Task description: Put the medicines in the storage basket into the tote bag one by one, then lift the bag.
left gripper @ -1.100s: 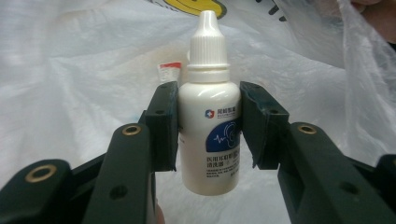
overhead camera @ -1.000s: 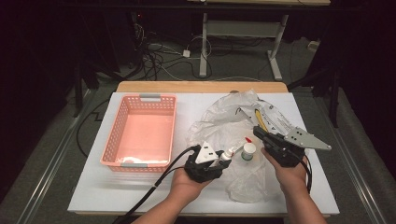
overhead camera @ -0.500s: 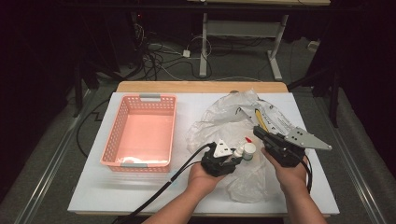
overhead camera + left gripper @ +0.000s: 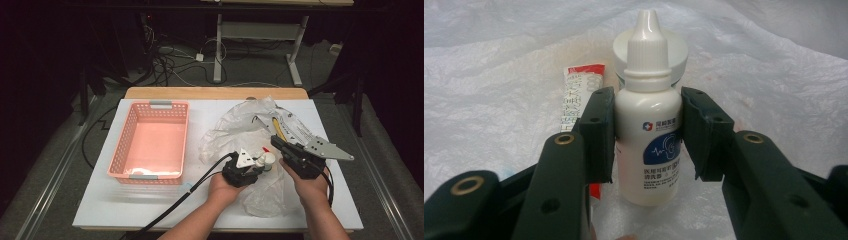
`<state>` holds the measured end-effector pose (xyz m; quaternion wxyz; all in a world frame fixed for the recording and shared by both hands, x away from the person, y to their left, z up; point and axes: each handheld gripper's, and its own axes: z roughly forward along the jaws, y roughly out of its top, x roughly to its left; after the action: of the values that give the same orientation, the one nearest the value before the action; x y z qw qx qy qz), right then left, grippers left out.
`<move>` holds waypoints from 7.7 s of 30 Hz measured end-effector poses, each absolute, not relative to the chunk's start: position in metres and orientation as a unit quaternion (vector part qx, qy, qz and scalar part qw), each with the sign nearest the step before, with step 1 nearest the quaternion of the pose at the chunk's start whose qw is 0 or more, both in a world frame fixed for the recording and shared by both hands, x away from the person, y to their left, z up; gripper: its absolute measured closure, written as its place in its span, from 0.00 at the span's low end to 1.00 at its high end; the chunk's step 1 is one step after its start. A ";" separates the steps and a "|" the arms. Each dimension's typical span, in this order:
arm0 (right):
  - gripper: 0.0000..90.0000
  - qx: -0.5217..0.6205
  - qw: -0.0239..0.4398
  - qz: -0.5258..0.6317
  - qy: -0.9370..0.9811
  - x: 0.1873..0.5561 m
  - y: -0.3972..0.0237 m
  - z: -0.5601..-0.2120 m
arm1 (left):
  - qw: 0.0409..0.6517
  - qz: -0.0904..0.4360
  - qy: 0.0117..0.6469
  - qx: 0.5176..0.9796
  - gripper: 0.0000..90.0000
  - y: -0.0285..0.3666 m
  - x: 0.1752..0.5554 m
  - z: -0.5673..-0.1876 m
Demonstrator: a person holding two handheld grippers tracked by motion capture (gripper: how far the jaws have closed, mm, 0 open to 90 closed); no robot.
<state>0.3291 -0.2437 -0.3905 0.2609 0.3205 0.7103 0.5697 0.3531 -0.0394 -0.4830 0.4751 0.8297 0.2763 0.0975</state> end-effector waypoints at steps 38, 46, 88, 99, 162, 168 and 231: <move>1.00 0.321 0.264 0.566 0.712 0.328 -0.244 -0.390 | 0.447 0.064 0.279 0.848 0.39 0.039 0.302 -0.470; 1.00 0.324 0.263 0.566 0.711 0.327 -0.245 -0.390 | 0.433 0.081 0.291 0.849 0.39 0.065 0.284 -0.476; 1.00 0.329 0.267 0.558 0.714 0.326 -0.248 -0.393 | 0.376 0.073 0.327 0.864 0.98 0.031 0.310 -0.491; 1.00 0.331 0.270 0.561 0.709 0.326 -0.254 -0.392 | 0.436 0.100 0.316 0.837 0.98 0.043 0.302 -0.487; 1.00 0.349 0.295 0.571 0.682 0.327 -0.254 -0.392 | 0.513 0.130 0.305 0.792 0.98 0.041 0.308 -0.467; 1.00 0.349 0.299 0.574 0.677 0.327 -0.253 -0.391 | 0.543 0.171 0.295 0.767 0.98 0.040 0.308 -0.444; 1.00 0.352 0.423 0.619 0.560 0.360 -0.288 -0.284 | 0.604 0.290 0.293 0.682 0.97 0.024 0.397 -0.313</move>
<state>0.3599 -0.2884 -0.2844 0.4232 0.3518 0.5600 0.6193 0.3966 0.0243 -0.3134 0.6042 0.6820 0.2929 0.2899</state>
